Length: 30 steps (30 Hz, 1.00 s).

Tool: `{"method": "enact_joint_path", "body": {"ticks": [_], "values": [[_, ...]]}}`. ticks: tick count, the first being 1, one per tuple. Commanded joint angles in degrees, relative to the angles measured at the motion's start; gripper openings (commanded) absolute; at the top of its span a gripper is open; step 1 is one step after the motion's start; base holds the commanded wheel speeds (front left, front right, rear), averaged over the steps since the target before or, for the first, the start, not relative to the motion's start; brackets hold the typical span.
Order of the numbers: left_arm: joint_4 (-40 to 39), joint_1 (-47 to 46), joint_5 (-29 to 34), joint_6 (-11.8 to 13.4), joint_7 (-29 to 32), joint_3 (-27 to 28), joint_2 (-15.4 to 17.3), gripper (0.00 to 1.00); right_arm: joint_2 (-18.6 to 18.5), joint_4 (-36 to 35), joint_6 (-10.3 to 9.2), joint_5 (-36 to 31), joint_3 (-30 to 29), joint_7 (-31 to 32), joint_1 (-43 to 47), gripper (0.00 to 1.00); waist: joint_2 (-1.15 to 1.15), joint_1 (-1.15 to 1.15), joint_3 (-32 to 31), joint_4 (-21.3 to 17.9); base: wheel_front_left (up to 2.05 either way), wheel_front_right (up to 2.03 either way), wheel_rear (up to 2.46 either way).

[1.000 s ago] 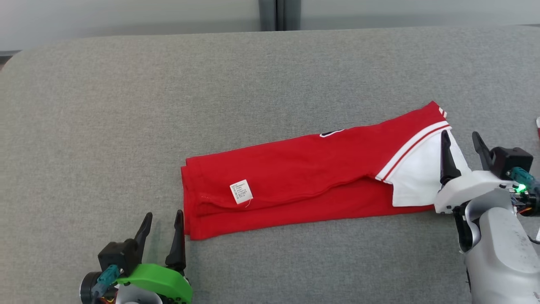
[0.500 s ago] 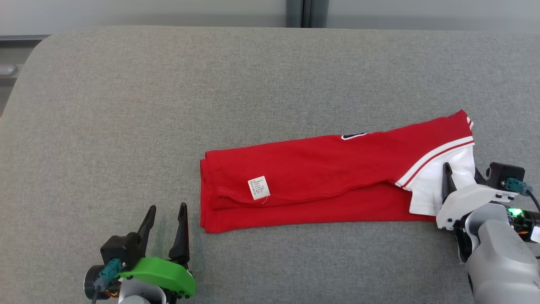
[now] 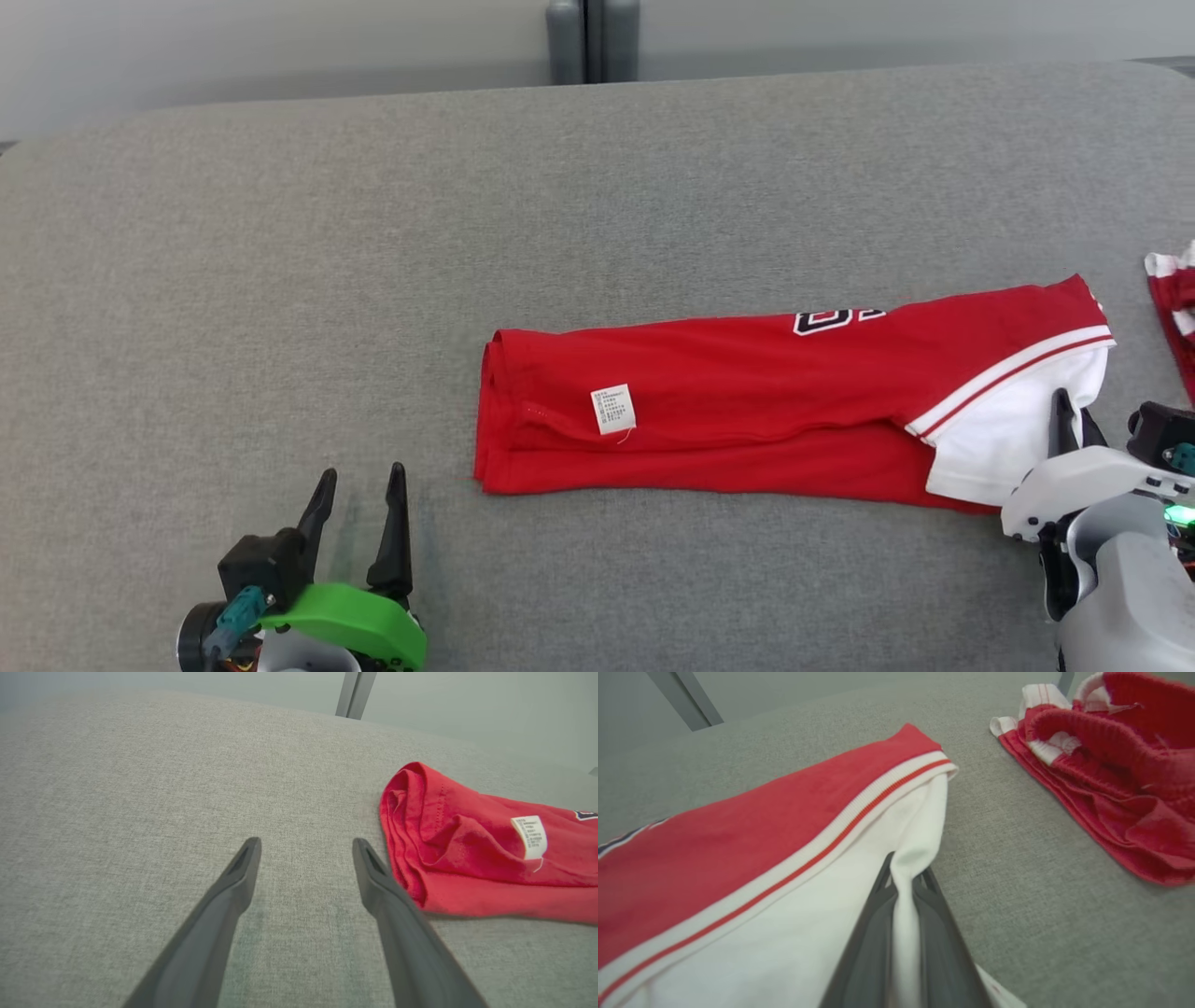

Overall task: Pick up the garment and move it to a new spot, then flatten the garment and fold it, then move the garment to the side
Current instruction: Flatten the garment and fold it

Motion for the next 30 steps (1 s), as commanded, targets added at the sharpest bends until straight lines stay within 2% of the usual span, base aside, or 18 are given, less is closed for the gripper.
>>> {"method": "enact_joint_path", "body": {"ticks": [1,7,13,17,18,19,30], "values": [[-0.12,0.80,0.29,0.10,0.04,-0.07,0.07,1.00,-0.36,-1.02,-0.14,0.65,0.09,0.02,1.68,0.00,0.00,0.00,-2.19,-3.68,0.00,0.00,0.00],[0.07,1.36,0.62,0.11,0.05,-0.62,-0.10,1.00,-0.32,-6.13,-0.13,3.57,5.22,-0.02,3.18,0.00,0.00,0.00,-2.82,-7.33,0.00,0.00,0.00],[0.78,1.08,0.78,0.10,0.05,-1.61,-0.24,1.00,-0.18,-13.88,-0.11,13.10,20.39,-0.03,2.35,0.00,0.00,0.00,-3.25,-7.39,0.00,0.00,0.00],[1.42,1.57,0.75,0.10,0.05,-2.12,-0.32,1.00,-0.22,-18.98,-0.11,20.06,31.91,-0.02,2.24,0.00,0.00,0.00,-3.96,-5.23,0.00,0.00,0.00],[1.73,1.80,0.70,0.10,0.05,-2.31,-0.36,1.00,-0.23,-20.43,-0.11,23.12,37.09,-0.02,1.84,0.00,0.00,0.00,-4.32,-3.70,0.00,0.00,0.00],[1.86,1.86,0.67,0.10,0.05,-2.45,-0.40,1.00,-0.27,-20.97,-0.11,24.44,39.71,-0.02,1.53,0.00,0.00,0.00,-4.49,-2.74,0.00,0.00,0.00],[3.14,1.19,-0.19,0.10,0.05,-4.71,-0.58,1.00,-0.30,-16.66,-0.11,32.39,58.33,-0.02,-5.32,0.00,0.00,0.00,-4.44,7.83,0.00,0.00,0.00]]}}
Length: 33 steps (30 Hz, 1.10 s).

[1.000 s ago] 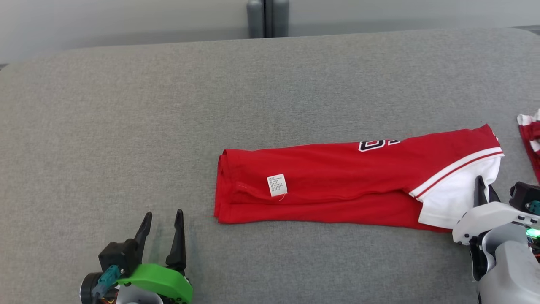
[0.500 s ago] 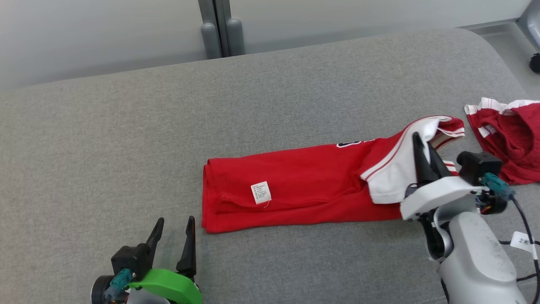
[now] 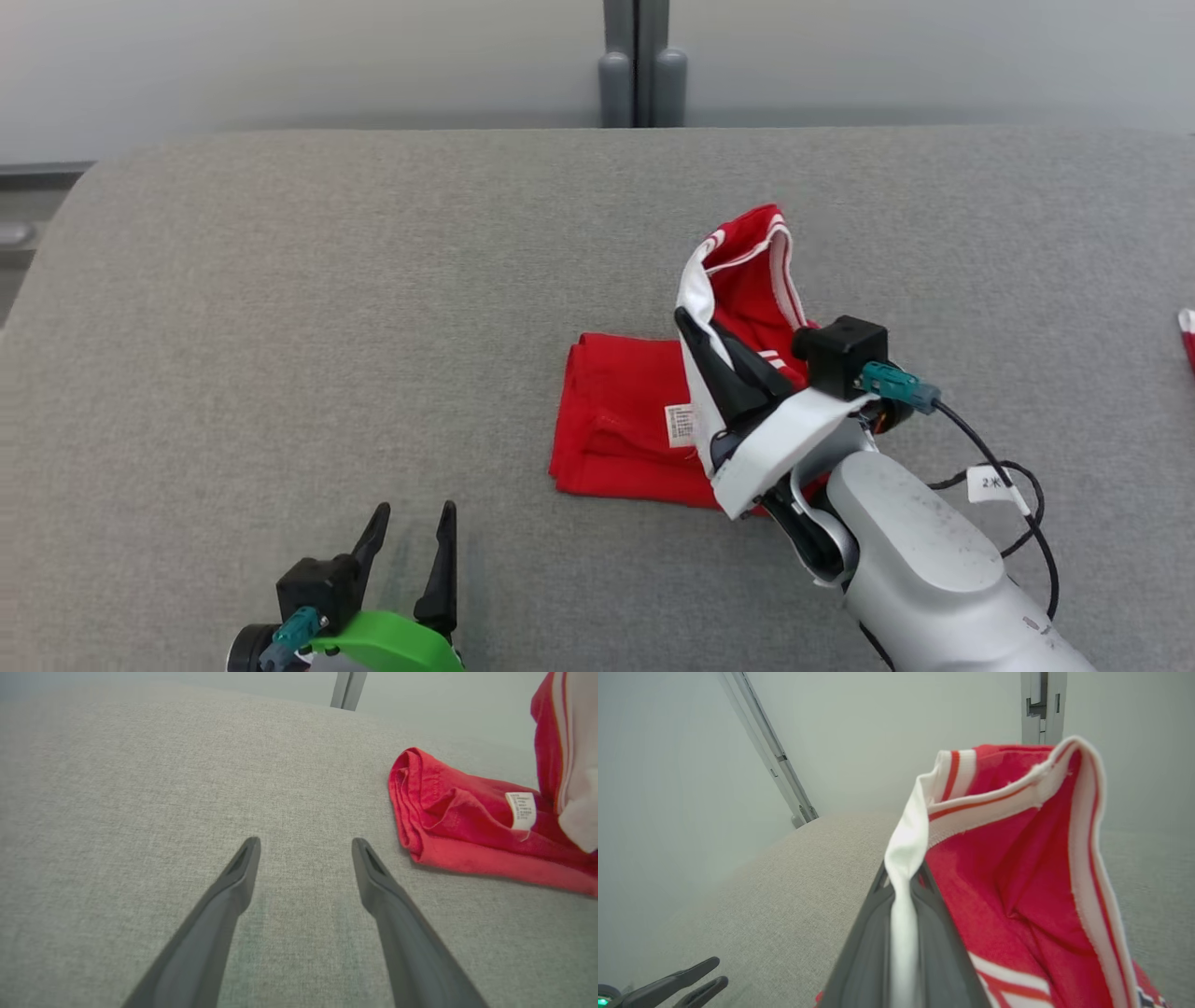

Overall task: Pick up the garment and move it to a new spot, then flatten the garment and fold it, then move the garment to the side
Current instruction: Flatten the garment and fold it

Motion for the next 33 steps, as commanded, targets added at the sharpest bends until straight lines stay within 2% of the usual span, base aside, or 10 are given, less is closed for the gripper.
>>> {"method": "enact_joint_path", "body": {"ticks": [1,2,3,7,11,22,26,33], "values": [[0.26,-0.05,-0.49,0.10,0.05,-0.17,0.07,1.00,-0.26,0.72,-0.08,0.99,1.34,-0.09,-1.17,0.06,0.00,0.00,-0.03,4.96,0.00,0.00,0.00],[0.32,-0.04,-0.63,0.10,0.04,-0.31,0.07,1.00,-0.27,1.55,-0.08,1.66,2.56,-0.08,-1.72,0.39,0.00,0.00,-0.03,5.62,0.00,0.00,0.00],[0.34,-0.08,-0.73,0.10,0.05,-0.53,0.07,1.00,-0.27,1.50,-0.08,2.23,3.16,-0.08,-2.35,1.00,0.00,0.00,0.02,6.10,0.00,0.00,0.00],[0.33,-0.27,-0.98,0.10,0.05,-0.28,0.05,1.00,-0.28,0.73,-0.08,3.03,3.94,-0.08,-3.50,1.00,0.00,0.00,0.01,6.51,0.00,0.00,0.00],[-0.35,-0.77,-0.69,0.10,0.05,0.66,0.03,1.00,-0.40,0.55,-0.08,-0.01,1.03,-0.08,-2.56,1.00,0.00,0.00,-0.30,4.25,0.00,0.00,0.00],[-2.13,-1.55,3.28,0.11,0.05,3.88,0.09,1.00,-0.22,-0.59,-0.08,-16.51,-19.34,-0.08,6.15,1.00,0.00,0.00,-0.70,-5.75,0.00,0.00,0.00],[-2.72,-0.98,5.17,0.10,0.05,5.46,0.12,1.00,-0.23,-1.66,-0.08,-20.03,-24.53,-0.08,10.21,1.00,0.00,0.00,-1.00,-8.41,0.00,0.00,0.00],[-3.88,1.54,8.53,0.10,0.05,7.35,0.33,1.00,-0.24,-3.10,-0.08,-23.06,-28.56,-0.08,17.46,1.00,0.00,0.00,-2.16,-10.80,0.00,0.00,0.00]]}}
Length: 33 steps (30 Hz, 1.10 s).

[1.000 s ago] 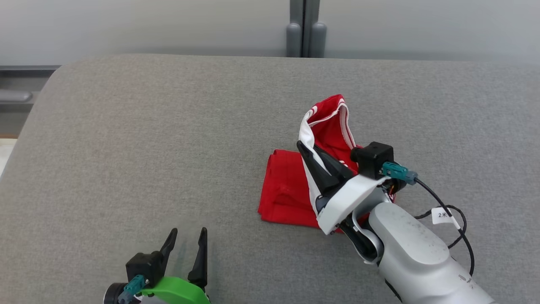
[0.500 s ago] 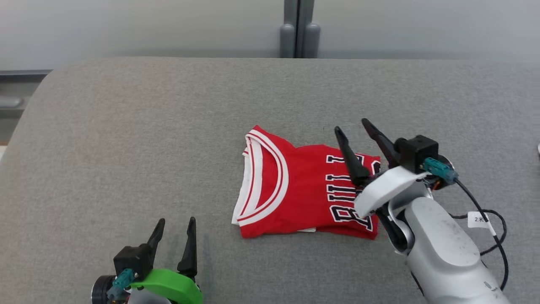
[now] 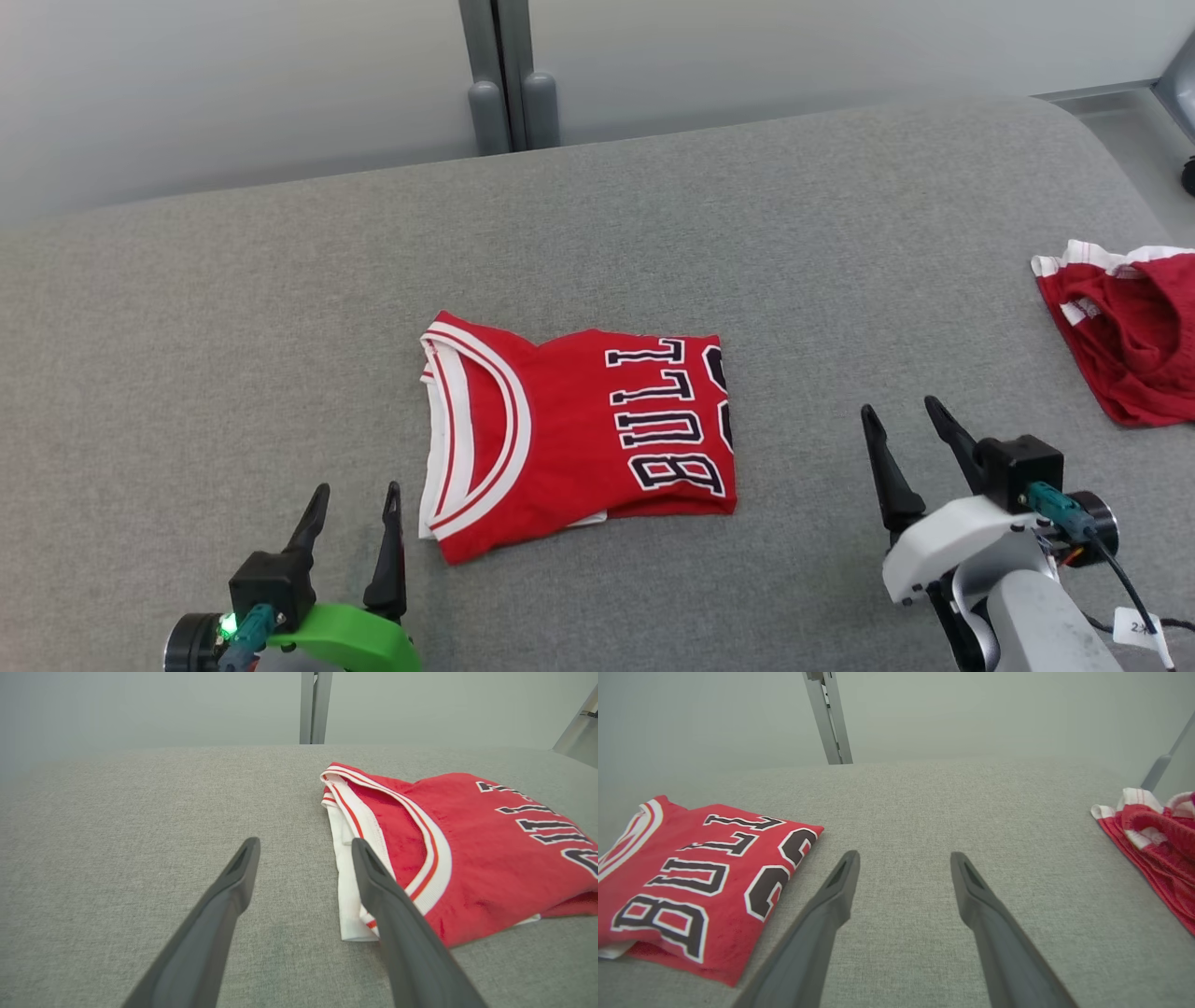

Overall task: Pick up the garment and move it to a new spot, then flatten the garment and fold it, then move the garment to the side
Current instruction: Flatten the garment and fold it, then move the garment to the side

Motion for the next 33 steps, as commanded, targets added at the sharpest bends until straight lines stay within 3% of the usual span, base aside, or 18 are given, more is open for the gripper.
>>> {"method": "enact_joint_path", "body": {"ticks": [1,11,21,27,33], "values": [[-0.31,1.34,0.87,0.10,0.05,0.48,0.23,1.00,-0.21,-0.20,-0.08,-0.41,-0.69,-0.08,1.59,1.00,0.00,0.00,-1.11,-1.37,0.00,0.00,0.00],[-1.75,3.62,1.70,0.10,0.05,1.75,0.00,1.00,-0.21,-0.20,-0.08,1.14,-1.20,-0.08,5.11,1.00,0.00,0.00,-1.34,-0.65,0.00,0.00,0.00],[-1.69,0.16,0.43,0.11,0.05,-0.87,0.00,1.00,-0.22,2.30,-0.08,4.51,6.09,-0.08,-6.47,1.00,0.00,0.00,2.86,4.05,0.00,0.00,0.00],[-0.75,-1.02,-0.71,0.11,0.05,-3.19,0.00,1.00,-0.24,10.98,-0.08,4.73,9.34,-0.06,-12.54,1.00,0.00,0.00,4.30,8.67,0.00,0.00,0.00],[-0.09,-0.97,-1.49,0.11,0.05,-4.07,0.43,1.00,-0.26,25.50,-0.08,6.73,12.44,0.11,-13.42,1.00,0.00,0.00,4.86,11.71,0.00,0.00,0.00]]}}
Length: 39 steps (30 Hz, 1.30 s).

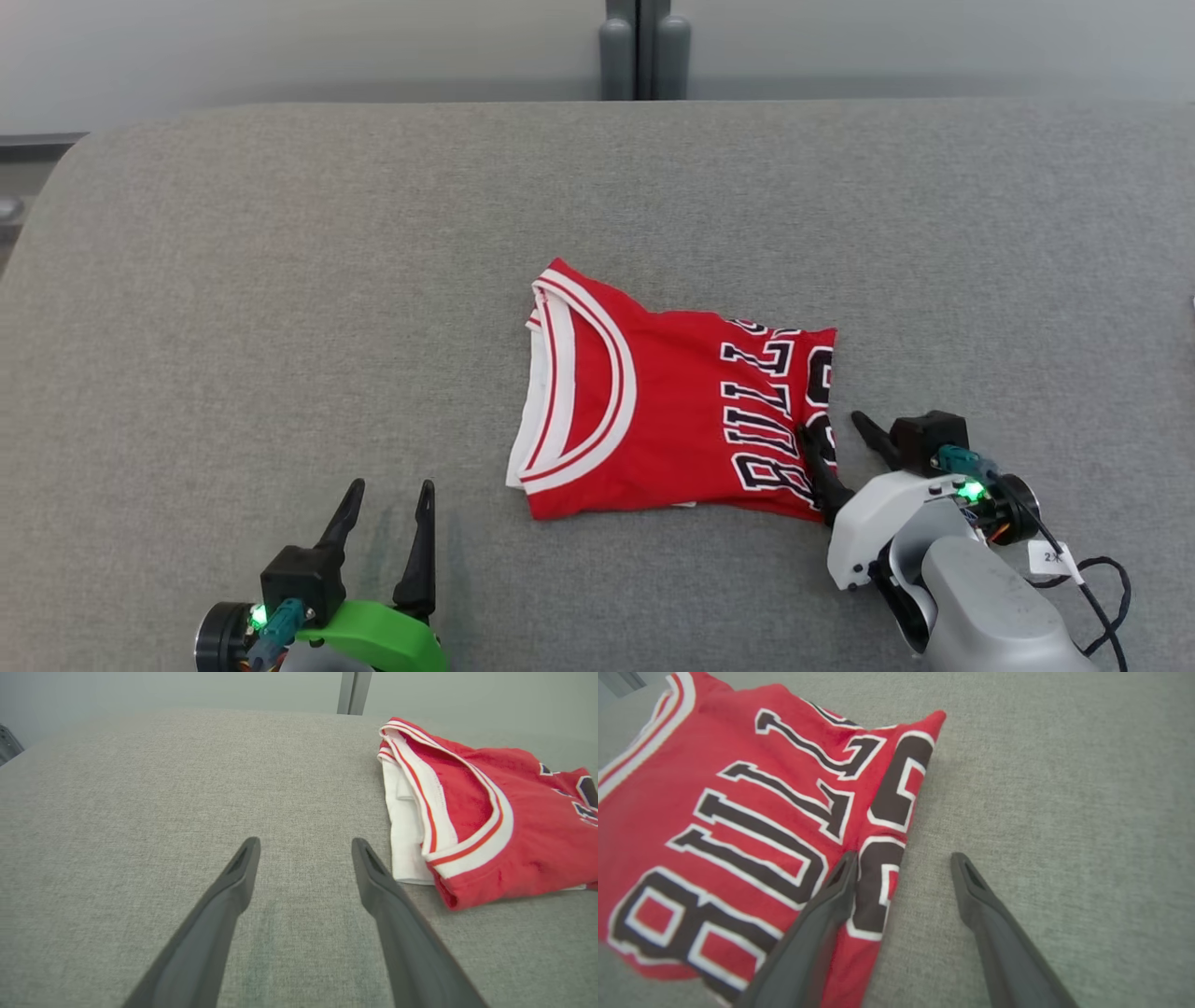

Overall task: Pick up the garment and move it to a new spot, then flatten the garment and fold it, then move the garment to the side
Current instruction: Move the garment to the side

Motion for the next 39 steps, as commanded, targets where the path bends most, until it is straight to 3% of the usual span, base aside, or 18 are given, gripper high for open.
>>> {"method": "enact_joint_path", "body": {"ticks": [1,3,6,11,19,24,28,33,39], "values": [[0.05,-0.58,-0.34,0.11,0.05,0.05,0.46,1.00,-0.27,3.19,-0.08,1.08,1.40,0.71,-0.11,0.82,0.00,0.00,1.00,2.00,0.00,0.00,0.00],[-0.10,-0.29,-0.56,0.11,0.05,0.44,0.75,1.00,-0.09,6.05,-0.08,2.10,2.77,0.80,-0.26,0.00,0.00,0.00,1.00,1.76,0.00,0.00,0.00],[-0.38,0.19,-0.43,0.11,0.05,1.35,1.18,1.00,-0.12,7.04,-0.10,1.91,2.58,0.94,-1.73,0.00,0.00,0.00,0.89,0.09,0.00,0.00,0.00],[-1.19,0.20,-0.01,0.11,0.05,1.21,1.12,1.00,-1.03,4.93,-0.34,-0.87,-3.83,0.57,-2.62,0.00,0.00,0.00,0.32,-5.04,0.00,0.00,0.00],[-2.82,-0.31,0.18,0.11,0.05,-0.76,1.06,1.00,-0.50,1.22,-0.17,-4.08,-10.70,0.45,0.95,0.00,0.00,0.00,0.55,-18.71,0.00,0.00,0.00],[-3.77,-1.32,0.26,0.11,0.05,-2.41,2.14,1.00,-0.40,-0.76,-0.15,-3.72,-10.93,0.36,2.68,0.00,0.00,0.00,1.64,-28.21,0.00,0.00,0.00],[-4.29,-1.81,0.39,0.11,0.05,-3.98,2.67,1.00,-0.34,-2.52,-0.11,-2.95,-10.74,0.31,3.72,0.00,0.00,0.00,2.78,-33.56,0.00,0.00,0.00],[-4.50,-2.43,0.31,0.11,0.05,-6.13,2.98,1.00,-0.31,-4.07,-0.11,-2.59,-10.62,0.31,4.56,0.00,0.00,0.00,3.74,-36.74,0.00,0.00,0.00],[-4.51,-1.87,-0.15,0.11,0.05,-8.34,3.85,1.00,-0.23,-6.00,-0.11,-5.65,-11.48,0.31,2.52,0.00,0.00,0.00,5.18,-36.20,0.00,0.00,0.00]]}}
